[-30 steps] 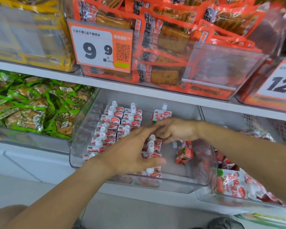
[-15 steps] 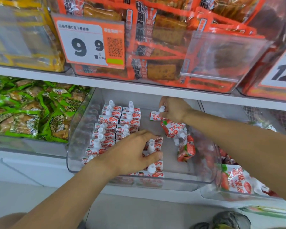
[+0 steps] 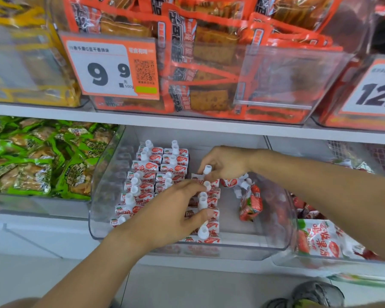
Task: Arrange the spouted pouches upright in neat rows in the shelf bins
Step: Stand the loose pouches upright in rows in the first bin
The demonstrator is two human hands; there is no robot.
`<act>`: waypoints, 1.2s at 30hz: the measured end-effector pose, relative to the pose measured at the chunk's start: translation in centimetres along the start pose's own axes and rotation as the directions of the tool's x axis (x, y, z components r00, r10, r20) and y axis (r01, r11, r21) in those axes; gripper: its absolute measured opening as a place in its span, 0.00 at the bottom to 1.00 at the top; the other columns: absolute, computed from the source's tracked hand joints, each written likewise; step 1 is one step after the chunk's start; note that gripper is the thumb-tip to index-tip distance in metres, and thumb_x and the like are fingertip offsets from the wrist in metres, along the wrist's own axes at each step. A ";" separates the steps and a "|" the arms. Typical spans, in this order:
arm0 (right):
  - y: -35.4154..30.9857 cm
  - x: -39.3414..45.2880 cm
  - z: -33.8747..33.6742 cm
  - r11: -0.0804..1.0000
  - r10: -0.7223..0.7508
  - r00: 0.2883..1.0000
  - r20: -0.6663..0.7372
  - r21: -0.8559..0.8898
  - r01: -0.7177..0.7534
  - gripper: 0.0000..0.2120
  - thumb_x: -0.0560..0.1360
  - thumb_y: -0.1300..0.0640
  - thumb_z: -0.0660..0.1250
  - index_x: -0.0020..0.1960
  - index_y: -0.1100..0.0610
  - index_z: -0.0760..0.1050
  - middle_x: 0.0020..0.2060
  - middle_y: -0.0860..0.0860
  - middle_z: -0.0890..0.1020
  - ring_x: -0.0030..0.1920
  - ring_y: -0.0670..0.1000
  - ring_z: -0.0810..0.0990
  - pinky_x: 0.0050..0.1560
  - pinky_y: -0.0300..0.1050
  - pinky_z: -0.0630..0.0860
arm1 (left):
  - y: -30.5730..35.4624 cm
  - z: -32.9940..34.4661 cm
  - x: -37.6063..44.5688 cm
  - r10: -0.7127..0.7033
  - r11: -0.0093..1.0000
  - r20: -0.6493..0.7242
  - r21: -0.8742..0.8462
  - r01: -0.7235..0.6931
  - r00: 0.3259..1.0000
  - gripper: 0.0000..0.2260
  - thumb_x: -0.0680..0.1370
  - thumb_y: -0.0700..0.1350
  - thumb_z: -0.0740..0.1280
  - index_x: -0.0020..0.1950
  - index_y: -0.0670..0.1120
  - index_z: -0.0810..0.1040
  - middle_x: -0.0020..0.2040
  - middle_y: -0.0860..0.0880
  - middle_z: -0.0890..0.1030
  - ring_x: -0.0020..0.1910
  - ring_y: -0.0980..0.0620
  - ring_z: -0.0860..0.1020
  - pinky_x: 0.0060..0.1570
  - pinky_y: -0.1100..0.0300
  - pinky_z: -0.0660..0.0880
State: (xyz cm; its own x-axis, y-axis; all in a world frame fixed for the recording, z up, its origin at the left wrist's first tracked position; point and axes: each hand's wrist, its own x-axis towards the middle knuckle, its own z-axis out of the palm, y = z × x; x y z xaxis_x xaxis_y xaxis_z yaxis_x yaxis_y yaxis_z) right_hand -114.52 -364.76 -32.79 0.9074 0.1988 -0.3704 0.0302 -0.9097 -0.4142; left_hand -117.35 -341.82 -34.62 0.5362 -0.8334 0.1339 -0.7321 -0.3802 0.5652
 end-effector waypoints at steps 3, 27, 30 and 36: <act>0.4 0.0 0.5 0.997 0.004 0.997 0.077 0.080 -0.010 0.13 0.77 0.57 0.69 0.61 0.51 0.77 0.53 0.50 0.83 0.52 0.51 0.82 0.57 0.48 0.79 | 0.1 -0.4 -0.7 -0.008 1.000 -0.007 0.007 0.008 1.000 0.27 0.75 0.67 0.62 0.71 0.60 0.66 0.66 0.62 0.72 0.63 0.65 0.71 0.62 0.66 0.70; 3.1 -1.1 -0.6 0.937 0.199 0.980 0.025 -0.298 -0.182 0.41 0.66 0.51 0.80 0.74 0.51 0.65 0.65 0.51 0.72 0.62 0.54 0.73 0.62 0.47 0.73 | -0.6 0.1 3.5 -0.037 0.990 0.004 0.139 0.037 0.999 0.30 0.77 0.61 0.63 0.75 0.49 0.63 0.70 0.50 0.72 0.67 0.52 0.71 0.64 0.59 0.70; 2.3 -1.5 -1.5 0.929 0.155 0.988 -0.009 -0.340 -0.149 0.38 0.63 0.52 0.81 0.69 0.50 0.69 0.54 0.48 0.72 0.56 0.53 0.74 0.50 0.42 0.71 | -0.7 0.1 3.4 -0.032 0.990 -0.006 0.135 0.032 0.999 0.29 0.77 0.61 0.63 0.74 0.49 0.64 0.69 0.51 0.73 0.66 0.52 0.73 0.63 0.58 0.71; 2.9 -2.2 -2.5 0.894 0.081 0.956 -0.282 -0.404 -0.195 0.17 0.66 0.53 0.72 0.50 0.56 0.69 0.36 0.52 0.76 0.38 0.54 0.76 0.41 0.52 0.78 | -0.9 0.3 3.2 -0.016 0.991 -0.021 0.133 0.019 1.000 0.22 0.77 0.62 0.62 0.66 0.51 0.73 0.58 0.52 0.80 0.55 0.53 0.78 0.53 0.56 0.76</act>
State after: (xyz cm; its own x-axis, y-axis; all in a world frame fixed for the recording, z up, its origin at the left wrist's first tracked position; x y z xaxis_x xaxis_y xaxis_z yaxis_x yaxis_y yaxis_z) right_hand -115.40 -368.74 -31.09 0.9880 0.0137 -0.1536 0.0197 -0.9991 0.0380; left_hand -115.11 -344.22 -34.95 0.5565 -0.8186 0.1418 -0.7714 -0.4458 0.4541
